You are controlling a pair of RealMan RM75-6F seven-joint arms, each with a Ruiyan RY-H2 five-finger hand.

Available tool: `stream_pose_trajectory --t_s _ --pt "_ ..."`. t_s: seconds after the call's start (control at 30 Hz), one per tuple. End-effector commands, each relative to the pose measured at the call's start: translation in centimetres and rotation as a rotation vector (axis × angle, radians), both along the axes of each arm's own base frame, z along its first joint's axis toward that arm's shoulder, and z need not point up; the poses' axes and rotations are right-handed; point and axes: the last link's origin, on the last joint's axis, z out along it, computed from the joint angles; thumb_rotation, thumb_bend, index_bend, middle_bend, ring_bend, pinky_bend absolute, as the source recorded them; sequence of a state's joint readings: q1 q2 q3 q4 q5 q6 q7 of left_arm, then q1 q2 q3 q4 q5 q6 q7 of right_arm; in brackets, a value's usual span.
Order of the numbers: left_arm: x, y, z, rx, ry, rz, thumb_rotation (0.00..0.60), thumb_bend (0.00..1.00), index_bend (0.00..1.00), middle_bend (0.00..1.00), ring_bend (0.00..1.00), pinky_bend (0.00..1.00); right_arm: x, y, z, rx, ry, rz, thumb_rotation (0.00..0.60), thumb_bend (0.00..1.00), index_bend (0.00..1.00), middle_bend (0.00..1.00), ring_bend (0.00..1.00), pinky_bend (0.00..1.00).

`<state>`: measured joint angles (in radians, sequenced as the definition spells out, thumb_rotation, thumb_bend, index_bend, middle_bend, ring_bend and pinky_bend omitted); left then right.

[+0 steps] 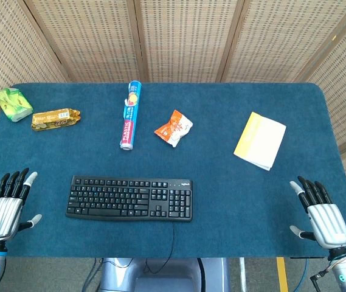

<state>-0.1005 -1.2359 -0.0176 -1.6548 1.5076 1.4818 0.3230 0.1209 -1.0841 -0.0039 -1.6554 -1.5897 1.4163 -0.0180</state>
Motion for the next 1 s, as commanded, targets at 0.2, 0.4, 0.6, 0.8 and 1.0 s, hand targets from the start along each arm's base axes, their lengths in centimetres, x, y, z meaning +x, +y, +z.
stream_pose_trajectory --t_s 0.2,0.4,0.6,0.8,1.0 --pt "0.8 0.5 -0.2 0.008 -0.011 -0.001 0.6 0.12 0.0 0.08 0.12 0.08 -0.1 0.0 0.0 -0.001 0.003 -0.005 0.6 0.05 0.0 0.0 0.0 0.0" --pt "2.8 2.0 -0.3 -0.07 -0.033 -0.028 0.6 0.45 0.0 0.5 0.49 0.31 0.0 0.0 -0.1 0.0 -0.002 -0.001 0.6 0.05 0.0 0.0 0.0 0.0" --pt "5.0 2.8 -0.4 -0.258 -0.059 0.01 0.6 0.77 0.0 0.63 0.61 0.37 0.0 0.0 0.0 -0.001 -0.006 -0.003 0.6 0.05 0.0 0.0 0.0 0.0" --pt "6.5 3.6 -0.2 -0.464 -0.108 0.131 0.6 0.85 0.0 0.64 0.61 0.37 -0.1 0.0 0.0 0.001 -0.007 -0.003 0.6 0.05 0.0 0.0 0.0 0.0" --pt "6.7 5.7 -0.1 -0.645 -0.06 0.255 0.6 0.88 0.0 0.64 0.61 0.37 -0.1 -0.1 0.1 -0.004 -0.01 -0.007 0.6 0.05 0.0 0.0 0.0 0.0"
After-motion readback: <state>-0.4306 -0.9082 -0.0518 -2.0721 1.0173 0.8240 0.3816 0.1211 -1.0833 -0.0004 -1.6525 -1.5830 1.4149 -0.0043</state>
